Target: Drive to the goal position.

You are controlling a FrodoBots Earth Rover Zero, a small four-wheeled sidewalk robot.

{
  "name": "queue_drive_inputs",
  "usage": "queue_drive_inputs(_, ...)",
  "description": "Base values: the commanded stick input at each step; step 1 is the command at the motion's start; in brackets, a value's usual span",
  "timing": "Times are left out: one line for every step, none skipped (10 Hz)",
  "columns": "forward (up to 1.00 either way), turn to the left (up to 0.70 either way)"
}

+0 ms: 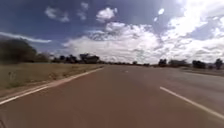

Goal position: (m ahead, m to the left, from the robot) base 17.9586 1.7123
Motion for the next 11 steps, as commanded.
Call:
queue_drive_inputs(1.00,0.00)
queue_drive_inputs(1.00,0.00)
queue_drive_inputs(1.00,0.00)
queue_drive_inputs(1.00,0.00)
queue_drive_inputs(1.00,0.00)
queue_drive_inputs(1.00,0.00)
queue_drive_inputs(1.00,0.00)
queue_drive_inputs(1.00,0.00)
queue_drive_inputs(1.00,0.00)
queue_drive_inputs(1.00,0.00)
queue_drive_inputs(1.00,0.00)
